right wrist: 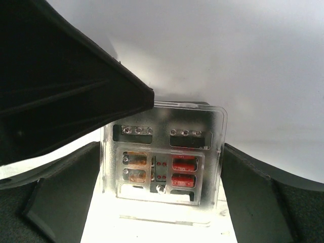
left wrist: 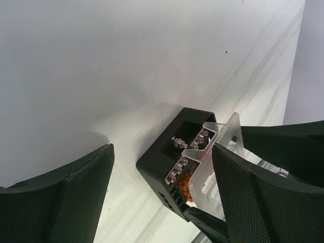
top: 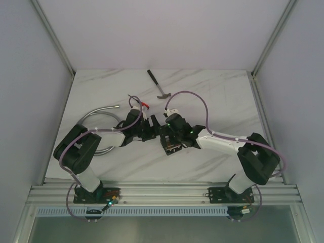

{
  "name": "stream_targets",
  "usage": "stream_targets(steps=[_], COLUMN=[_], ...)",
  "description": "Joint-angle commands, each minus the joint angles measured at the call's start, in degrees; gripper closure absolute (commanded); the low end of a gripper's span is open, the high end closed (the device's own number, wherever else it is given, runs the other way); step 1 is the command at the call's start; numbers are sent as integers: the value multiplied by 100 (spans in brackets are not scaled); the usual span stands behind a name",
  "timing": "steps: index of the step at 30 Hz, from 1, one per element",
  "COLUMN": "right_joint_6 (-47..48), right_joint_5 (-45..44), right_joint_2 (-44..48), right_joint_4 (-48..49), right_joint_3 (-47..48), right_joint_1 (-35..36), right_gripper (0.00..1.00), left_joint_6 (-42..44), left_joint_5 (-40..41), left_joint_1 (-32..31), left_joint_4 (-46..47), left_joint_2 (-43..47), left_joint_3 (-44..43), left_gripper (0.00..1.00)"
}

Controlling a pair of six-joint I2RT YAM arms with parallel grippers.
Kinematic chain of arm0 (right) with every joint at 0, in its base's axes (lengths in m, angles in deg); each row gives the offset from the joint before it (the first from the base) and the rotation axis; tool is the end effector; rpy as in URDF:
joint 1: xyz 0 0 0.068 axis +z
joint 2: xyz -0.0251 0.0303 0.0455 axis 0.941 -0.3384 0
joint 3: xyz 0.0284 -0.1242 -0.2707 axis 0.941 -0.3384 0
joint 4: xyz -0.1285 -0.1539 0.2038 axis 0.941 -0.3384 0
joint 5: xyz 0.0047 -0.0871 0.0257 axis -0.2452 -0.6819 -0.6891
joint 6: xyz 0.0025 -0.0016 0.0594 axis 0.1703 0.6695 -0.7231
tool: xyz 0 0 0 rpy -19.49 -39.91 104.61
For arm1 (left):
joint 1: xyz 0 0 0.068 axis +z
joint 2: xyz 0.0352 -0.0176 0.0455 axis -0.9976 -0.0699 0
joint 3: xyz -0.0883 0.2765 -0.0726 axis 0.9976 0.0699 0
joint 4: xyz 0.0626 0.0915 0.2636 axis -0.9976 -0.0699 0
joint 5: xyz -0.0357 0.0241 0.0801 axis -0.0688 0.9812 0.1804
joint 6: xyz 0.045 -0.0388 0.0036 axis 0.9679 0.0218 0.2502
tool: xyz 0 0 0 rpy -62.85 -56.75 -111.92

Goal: Snap on the fuse box
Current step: Close the fuse box cover on the fuse box base.

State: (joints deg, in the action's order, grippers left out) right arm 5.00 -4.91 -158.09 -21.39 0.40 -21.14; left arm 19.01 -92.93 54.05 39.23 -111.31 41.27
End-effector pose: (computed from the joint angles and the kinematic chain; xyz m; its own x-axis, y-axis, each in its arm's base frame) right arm 0.2356 0.2618 0.2041 -0.6769 -0.2466 -0.6935 -0.4681 0.8714 0.1470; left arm 0.2896 -0.1961 0.1445 -0.8555 -0.3450 -0.3861 0.0787 0.6504 -0.7555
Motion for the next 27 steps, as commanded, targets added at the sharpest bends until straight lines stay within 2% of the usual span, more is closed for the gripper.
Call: stream_targets(steps=[1, 17, 27], right_joint_6=[12, 317, 442], right_joint_5=[-132, 101, 309], right_joint_2=[347, 472, 952], right_joint_4=[305, 1417, 1220], right_joint_3=[-173, -1084, -1043], right_joint_1=[-21, -109, -137], right_gripper=[0, 0, 0], left_joint_6=[309, 294, 145], left_joint_5=[590, 722, 911], left_joint_1=[-21, -31, -32], left_joint_4=[-1232, -1293, -1431], left_joint_2=[-398, -183, 500], left_joint_3=[212, 235, 333], left_gripper=[12, 10, 8])
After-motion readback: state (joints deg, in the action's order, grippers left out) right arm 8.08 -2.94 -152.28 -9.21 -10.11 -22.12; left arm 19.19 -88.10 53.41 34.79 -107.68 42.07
